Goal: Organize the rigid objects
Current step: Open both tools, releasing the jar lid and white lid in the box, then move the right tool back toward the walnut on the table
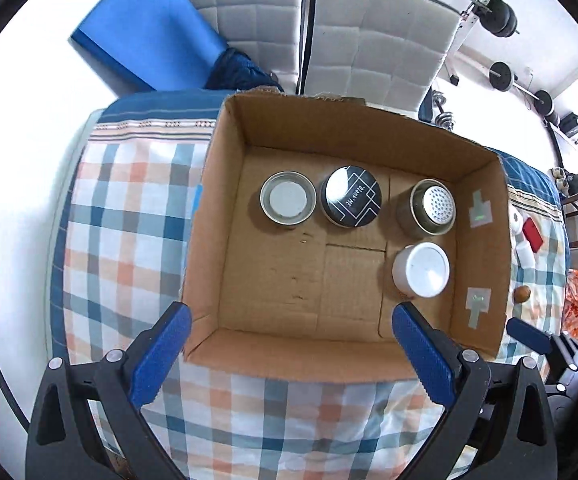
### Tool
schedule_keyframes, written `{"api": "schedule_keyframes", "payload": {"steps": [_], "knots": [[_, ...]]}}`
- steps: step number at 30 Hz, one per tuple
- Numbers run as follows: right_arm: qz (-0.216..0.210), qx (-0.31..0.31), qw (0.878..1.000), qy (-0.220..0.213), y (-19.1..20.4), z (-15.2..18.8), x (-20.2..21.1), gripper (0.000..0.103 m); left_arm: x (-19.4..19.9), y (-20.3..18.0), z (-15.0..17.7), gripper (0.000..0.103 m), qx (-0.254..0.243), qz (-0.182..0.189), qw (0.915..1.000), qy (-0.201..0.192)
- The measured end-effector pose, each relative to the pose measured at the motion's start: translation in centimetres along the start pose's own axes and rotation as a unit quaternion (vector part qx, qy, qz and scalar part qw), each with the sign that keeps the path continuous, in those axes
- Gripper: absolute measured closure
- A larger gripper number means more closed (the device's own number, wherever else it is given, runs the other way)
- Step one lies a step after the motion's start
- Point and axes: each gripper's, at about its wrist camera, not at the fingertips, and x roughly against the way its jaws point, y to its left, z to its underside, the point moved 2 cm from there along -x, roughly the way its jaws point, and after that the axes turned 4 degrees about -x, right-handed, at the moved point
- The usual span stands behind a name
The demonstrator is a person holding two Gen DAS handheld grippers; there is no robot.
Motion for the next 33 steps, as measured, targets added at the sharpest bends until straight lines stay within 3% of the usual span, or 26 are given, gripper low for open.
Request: {"api": "schedule_keyframes", "payload": {"steps": [10, 20, 28, 33], "knots": [[0.004, 0.011, 0.999, -0.044, -0.1, 2.9, 5.3, 0.000, 3.6, -1.3, 2.6, 0.000, -0.018, -0.005, 0.9994, -0.030], [-0.004, 0.016, 0.998, -0.063, -2.0, 3.0, 7.2, 0.000, 5.3, -4.4, 2.1, 0.000, -0.026, 0.004, 0.9987, -0.044], [0.008, -0.048, 0.996, -0.077, -12.2, 1.5, 9.6, 0.000, 5.4, -14.0, -0.4, 0.000, -0.083, 0.021, 0.9941, -0.066], [0.044, -0.121, 0.990, -0.061, -21.6, 0.1, 7.3, 0.000, 1.2, -20.3, -2.1, 0.000, -0.110, -0.008, 0.9917, -0.067]]}}
